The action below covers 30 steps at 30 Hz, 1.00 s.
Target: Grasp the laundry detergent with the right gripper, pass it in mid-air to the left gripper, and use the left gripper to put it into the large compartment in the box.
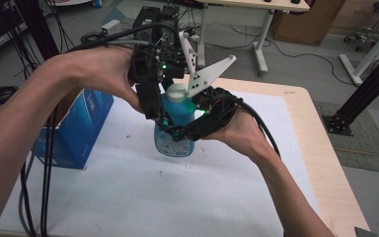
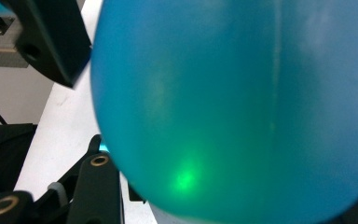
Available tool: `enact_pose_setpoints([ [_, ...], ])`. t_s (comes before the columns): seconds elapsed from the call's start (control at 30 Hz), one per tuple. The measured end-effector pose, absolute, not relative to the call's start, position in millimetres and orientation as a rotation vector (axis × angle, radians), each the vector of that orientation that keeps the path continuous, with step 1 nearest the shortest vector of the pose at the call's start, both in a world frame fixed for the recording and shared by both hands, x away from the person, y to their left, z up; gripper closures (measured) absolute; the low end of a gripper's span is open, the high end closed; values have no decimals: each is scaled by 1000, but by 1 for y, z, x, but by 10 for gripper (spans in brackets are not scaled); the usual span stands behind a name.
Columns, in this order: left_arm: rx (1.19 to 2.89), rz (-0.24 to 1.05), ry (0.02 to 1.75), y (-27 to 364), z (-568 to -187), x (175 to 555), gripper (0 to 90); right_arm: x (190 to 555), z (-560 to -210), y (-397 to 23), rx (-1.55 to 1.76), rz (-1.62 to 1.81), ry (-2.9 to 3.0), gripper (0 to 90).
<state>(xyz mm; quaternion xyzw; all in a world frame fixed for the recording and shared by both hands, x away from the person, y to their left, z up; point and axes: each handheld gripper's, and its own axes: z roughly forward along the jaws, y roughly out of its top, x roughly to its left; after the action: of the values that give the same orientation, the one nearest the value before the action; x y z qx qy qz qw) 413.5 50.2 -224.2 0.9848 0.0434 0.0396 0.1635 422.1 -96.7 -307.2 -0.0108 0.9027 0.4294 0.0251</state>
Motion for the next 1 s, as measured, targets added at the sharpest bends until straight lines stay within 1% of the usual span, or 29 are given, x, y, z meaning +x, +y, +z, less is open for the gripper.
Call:
enact_pose_setpoints([
  [0.2, 2794, 100, 121, 45, -228, 413, 125, 423, -309, -98, -21, 1331, 2804, 459],
  [0.6, 2806, 119, 129, 42, -229, 414, 131, 422, -313, -98, -12, 1334, 2814, 458],
  [0.67, 2805, 119, 132, 42, -230, 414, 157, 422, -314, -99, -14, 1335, 2812, 458],
  [1.0, 2805, 105, 122, 40, -231, 414, 201, 423, -316, -100, -3, 1331, 2816, 458],
])
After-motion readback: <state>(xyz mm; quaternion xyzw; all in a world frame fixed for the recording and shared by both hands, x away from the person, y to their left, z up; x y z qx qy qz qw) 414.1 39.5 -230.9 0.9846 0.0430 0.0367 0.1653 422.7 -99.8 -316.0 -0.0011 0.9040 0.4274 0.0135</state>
